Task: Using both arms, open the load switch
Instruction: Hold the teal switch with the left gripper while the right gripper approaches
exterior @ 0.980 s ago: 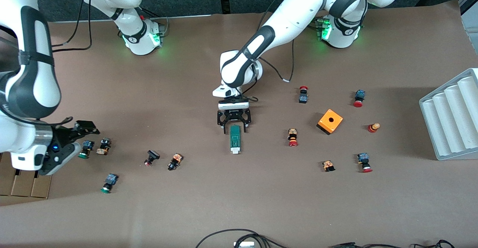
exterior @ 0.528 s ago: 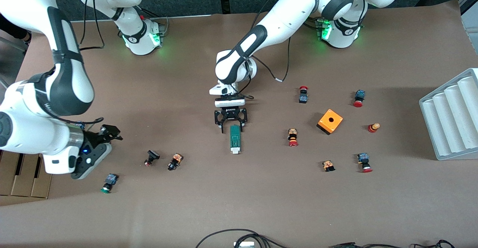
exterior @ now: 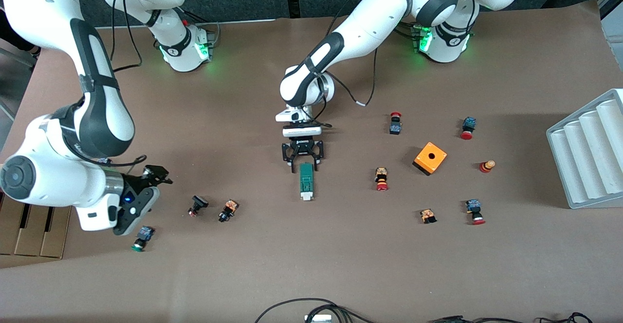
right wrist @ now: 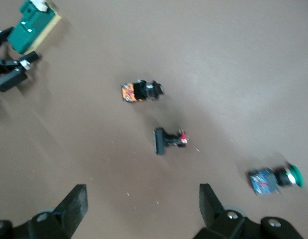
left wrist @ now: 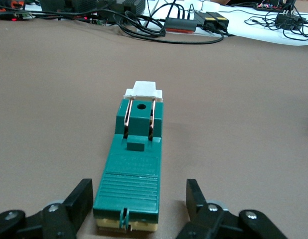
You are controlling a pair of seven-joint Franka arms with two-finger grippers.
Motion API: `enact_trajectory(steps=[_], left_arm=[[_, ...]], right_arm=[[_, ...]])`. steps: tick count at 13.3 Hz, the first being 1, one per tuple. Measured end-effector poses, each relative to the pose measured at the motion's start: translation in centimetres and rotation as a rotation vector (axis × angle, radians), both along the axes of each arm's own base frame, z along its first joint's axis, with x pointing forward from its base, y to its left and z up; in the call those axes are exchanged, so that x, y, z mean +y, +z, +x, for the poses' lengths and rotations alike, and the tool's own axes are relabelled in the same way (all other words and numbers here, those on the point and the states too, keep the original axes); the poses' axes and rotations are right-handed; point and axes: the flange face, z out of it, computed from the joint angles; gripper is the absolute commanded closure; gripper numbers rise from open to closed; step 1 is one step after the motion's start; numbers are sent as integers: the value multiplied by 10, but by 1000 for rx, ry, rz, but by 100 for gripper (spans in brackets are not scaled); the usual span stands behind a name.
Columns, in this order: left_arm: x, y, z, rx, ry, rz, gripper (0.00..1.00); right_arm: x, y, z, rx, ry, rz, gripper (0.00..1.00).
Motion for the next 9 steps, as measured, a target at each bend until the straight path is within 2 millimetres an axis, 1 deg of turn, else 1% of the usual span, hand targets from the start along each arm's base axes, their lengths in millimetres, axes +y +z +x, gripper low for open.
enact_trajectory(steps=[1, 3, 5, 8, 9], left_arm=[[1, -3, -2, -14, 4, 14, 24], [0, -11, -10, -40, -4, 41, 28], [0, -14, -11, -58, -10, 52, 34], [0, -14, -11, -62, -11, 53, 46], [0, -14, -11, -63, -11, 53, 47]], right_arm=[[10, -6, 2, -6, 9, 13, 0], [44, -16, 1, -15, 55, 17, 0], [87, -28, -4, -24, 116, 21, 0], [158, -44, -13, -87, 206, 33, 0], [179, -53, -16, -106, 229, 38, 0]])
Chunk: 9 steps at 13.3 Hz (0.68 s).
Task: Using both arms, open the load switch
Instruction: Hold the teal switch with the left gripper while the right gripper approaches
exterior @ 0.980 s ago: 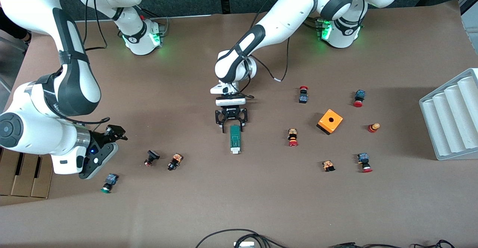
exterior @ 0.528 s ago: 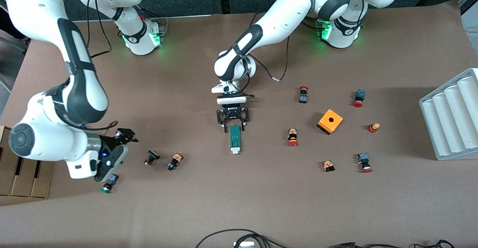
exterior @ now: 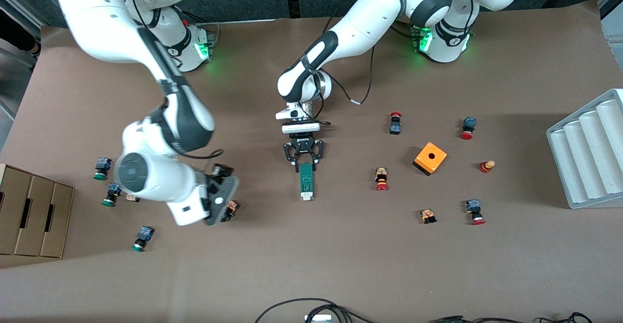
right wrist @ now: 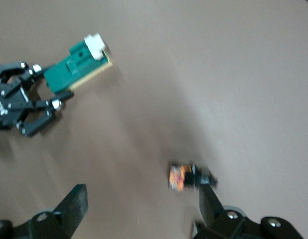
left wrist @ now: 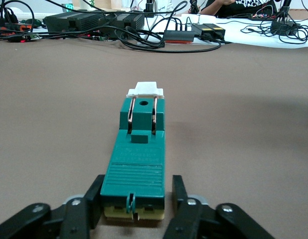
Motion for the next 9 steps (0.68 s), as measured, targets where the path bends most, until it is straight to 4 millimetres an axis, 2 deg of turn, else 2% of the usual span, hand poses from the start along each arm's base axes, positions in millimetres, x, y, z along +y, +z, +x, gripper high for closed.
enact_trajectory(steps=[2, 4, 9], left_arm=[[1, 0, 0, -4, 3, 3, 47], [1, -1, 0, -5, 4, 4, 47], [1, -1, 0, -5, 5, 3, 47]], right_arm=[[34, -19, -4, -37, 37, 12, 0], [59, -36, -7, -75, 74, 17, 0], [94, -65, -13, -147, 190, -15, 0]])
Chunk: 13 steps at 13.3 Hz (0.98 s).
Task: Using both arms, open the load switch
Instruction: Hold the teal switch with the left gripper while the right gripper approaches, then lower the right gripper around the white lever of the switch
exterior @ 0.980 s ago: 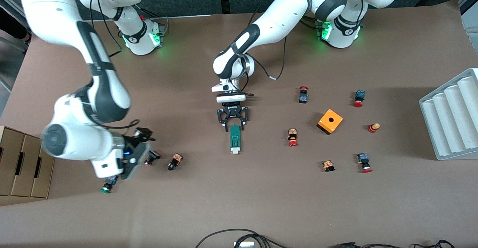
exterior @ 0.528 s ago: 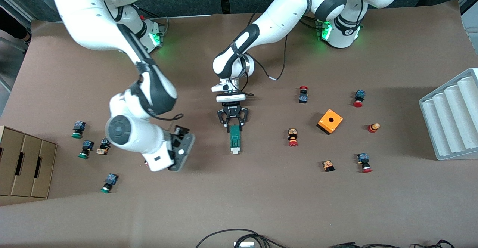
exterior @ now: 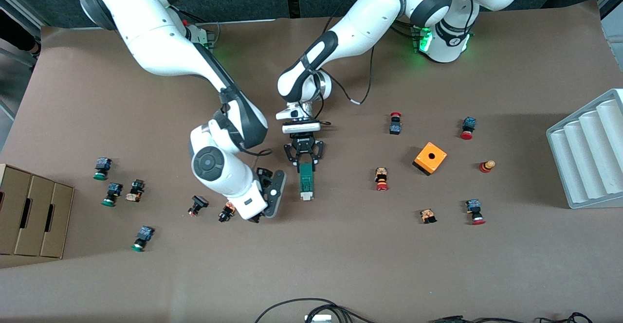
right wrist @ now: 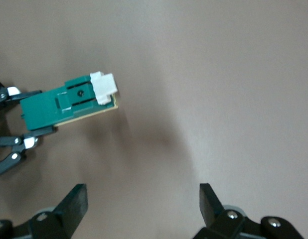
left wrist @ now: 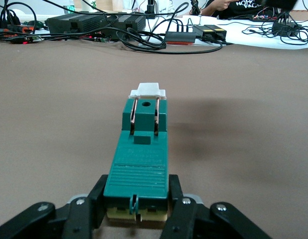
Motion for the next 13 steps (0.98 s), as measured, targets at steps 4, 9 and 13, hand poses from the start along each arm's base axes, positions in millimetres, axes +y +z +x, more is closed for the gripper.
enact_trajectory(steps=[4, 9, 13], left_arm=[[0, 0, 0, 0, 0, 0, 47], [0, 0, 0, 0, 0, 0, 47], [0, 0, 0, 0, 0, 0, 47]], right_arm=[[35, -29, -10, -60, 37, 16, 0], [65, -38, -25, -82, 88, -10, 0], [83, -49, -38, -83, 118, -14, 5]])
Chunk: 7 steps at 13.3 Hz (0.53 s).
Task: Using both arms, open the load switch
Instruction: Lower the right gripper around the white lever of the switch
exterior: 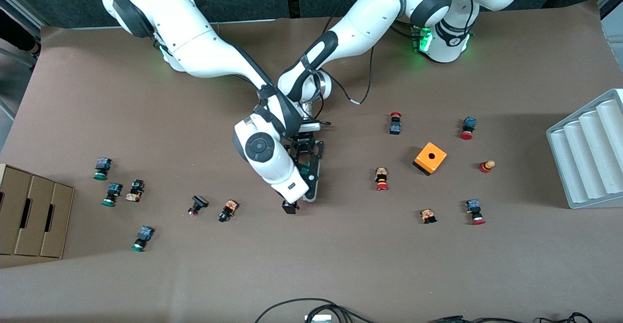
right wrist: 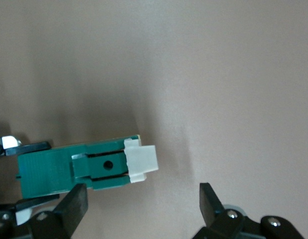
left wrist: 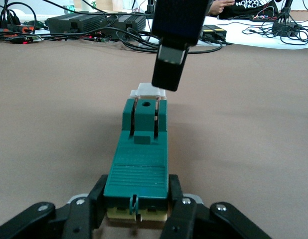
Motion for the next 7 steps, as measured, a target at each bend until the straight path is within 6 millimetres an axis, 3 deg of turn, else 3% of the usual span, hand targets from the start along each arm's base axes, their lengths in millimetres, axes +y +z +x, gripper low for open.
enact_trajectory(steps=[4, 7], left_arm=[[0, 0, 0, 0, 0, 0, 47], [0, 0, 0, 0, 0, 0, 47]], right_arm=[[2, -6, 0, -14, 0, 6, 18], [10, -11, -3, -24, 10, 11, 19]])
